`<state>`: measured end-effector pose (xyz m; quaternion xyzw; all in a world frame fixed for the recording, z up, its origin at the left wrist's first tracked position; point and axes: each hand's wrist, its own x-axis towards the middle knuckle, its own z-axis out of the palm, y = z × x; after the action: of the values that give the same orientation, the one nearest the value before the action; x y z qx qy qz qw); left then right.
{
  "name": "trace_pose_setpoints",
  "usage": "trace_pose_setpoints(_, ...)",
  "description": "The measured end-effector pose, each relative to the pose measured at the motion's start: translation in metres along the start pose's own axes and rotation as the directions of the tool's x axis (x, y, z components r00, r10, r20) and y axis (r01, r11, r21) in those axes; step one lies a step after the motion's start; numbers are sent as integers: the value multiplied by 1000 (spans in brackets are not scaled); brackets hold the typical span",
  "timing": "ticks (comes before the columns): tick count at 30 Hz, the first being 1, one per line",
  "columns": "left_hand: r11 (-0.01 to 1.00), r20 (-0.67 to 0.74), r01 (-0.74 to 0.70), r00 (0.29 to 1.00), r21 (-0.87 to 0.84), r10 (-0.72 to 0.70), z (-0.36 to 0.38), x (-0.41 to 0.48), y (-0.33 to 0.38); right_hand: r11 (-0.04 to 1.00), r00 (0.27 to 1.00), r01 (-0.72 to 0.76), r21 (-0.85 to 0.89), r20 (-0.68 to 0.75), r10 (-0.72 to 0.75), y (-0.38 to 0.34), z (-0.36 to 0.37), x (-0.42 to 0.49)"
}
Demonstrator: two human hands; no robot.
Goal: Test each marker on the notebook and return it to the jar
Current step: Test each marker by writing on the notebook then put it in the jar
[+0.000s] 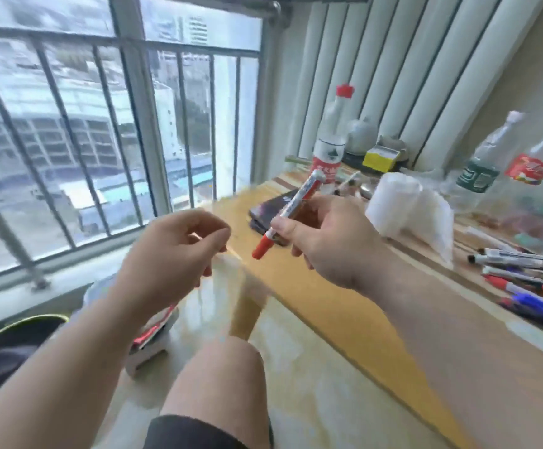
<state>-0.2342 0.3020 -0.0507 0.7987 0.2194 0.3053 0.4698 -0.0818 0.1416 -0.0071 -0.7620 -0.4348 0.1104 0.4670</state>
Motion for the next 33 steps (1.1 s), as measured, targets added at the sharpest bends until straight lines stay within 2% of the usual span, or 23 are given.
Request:
trace_pose_setpoints(5, 983, -217, 162, 966, 85, -140, -125, -23, -82, 993, 968, 112, 27, 221, -116, -32, 133, 50)
trace_pose_setpoints(9, 942, -437, 330, 857, 60, -272, -201, -59, -144, 984, 893, 172, 43, 416, -174, -50, 238, 67)
trace_pose_setpoints(13, 894, -555, 449, 742, -5, -375, -248, -93, -198, 986, 834, 166, 10, 533, -146, -57, 337, 75)
trace_pose_setpoints(18, 845, -595, 535, 676, -10, -434, -273, -108, -242, 979, 784, 205, -22, 603, -151, -59, 428, 84)
trace_pose_setpoints(24, 828, -680, 553, 573, -90, -457, -301, -117, -265, 976, 777, 199, -93, 622, -99, -65, 505, 104)
trace_pose_setpoints(29, 815, -683, 571, 558, -96, -472, -308, -115, -275, 977, 826, 186, -101, 555, -99, -66, 512, 119)
trace_pose_setpoints(33, 817, -671, 567, 565, -107, -480, -303, -108, -277, 980, 832, 186, -74, 543, -117, -69, 497, 125)
